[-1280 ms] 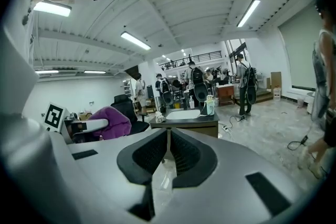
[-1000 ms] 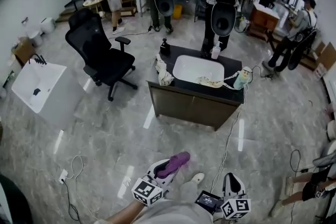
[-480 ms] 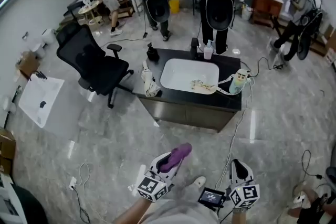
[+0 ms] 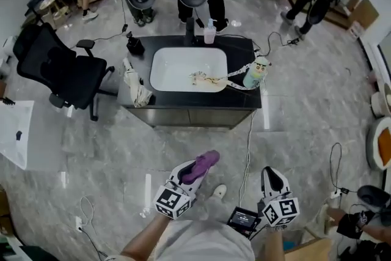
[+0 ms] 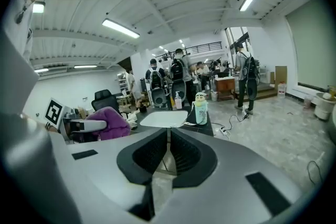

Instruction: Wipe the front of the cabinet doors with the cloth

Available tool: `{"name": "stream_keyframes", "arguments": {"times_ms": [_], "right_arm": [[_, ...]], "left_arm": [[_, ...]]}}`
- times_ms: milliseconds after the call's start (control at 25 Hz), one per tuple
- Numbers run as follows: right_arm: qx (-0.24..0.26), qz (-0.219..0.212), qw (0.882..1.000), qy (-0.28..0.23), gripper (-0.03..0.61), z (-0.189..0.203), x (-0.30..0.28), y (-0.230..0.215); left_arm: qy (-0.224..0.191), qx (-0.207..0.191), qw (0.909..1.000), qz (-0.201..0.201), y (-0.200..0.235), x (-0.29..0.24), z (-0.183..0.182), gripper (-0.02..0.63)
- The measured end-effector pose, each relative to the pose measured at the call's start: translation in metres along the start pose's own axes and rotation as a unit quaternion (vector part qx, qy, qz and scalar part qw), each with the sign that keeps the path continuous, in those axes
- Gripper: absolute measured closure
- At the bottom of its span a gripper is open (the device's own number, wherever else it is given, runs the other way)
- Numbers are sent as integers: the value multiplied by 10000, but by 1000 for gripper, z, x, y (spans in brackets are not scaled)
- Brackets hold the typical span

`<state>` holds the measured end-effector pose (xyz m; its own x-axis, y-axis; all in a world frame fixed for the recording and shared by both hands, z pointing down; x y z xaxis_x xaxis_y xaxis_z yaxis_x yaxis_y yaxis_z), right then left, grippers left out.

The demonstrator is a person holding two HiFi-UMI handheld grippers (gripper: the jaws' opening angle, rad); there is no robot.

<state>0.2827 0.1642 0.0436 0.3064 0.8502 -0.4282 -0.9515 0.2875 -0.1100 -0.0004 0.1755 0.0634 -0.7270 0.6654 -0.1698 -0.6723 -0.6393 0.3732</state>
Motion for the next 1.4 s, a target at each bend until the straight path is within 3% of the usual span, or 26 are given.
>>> {"name": "stream_keyframes", "arguments": {"times_ms": [120, 280, 360, 480, 600, 760, 880, 1000, 1240, 1400], "right_arm": [[50, 153, 9998, 102, 543, 8, -12, 16], [303, 65, 9993, 230, 543, 30, -53, 19], [352, 1, 9988, 351, 543, 46, -74, 12], [412, -82, 9977, 530, 543, 81, -103, -2], [744, -205, 9953, 576, 543, 110, -134, -23], [1040, -507, 9917, 558, 543, 144, -176, -55], [847, -637, 9925, 602, 543, 171, -199, -81], [505, -612, 9949, 624, 543, 194, -217, -104], [242, -583, 9953, 728, 543, 228, -236, -126], [262, -713, 9939, 794, 543, 234, -239, -125]], "left_arm": [[160, 123, 9995, 239, 30, -5, 8, 491], [408, 89, 9981, 455, 75, -33, 28, 491], [442, 280, 9973, 510, 92, -51, 42, 491], [598, 501, 9959, 456, 110, -74, 73, 491], [852, 369, 9951, 346, 119, -108, 105, 491], [851, 205, 9961, 120, 126, -167, 145, 491], [890, 110, 9960, -54, 129, -215, 178, 491], [956, 6, 9954, 36, 127, -261, 201, 491], [1221, -314, 9919, 159, 134, -343, 215, 492], [1545, -176, 9878, 30, 150, -381, 227, 492]]}}
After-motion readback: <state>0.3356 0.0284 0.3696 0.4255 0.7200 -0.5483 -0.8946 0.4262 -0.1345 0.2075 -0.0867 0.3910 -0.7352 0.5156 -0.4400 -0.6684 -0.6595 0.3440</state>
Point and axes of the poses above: the fingertips, and each gripper's own axes: x backward along the fingers, y to its left, z out of its underside, the point moved 7 cm from there along x, backward along the fingers, and after that the axes turned 12 degrees about z, right-handed, at the moved point
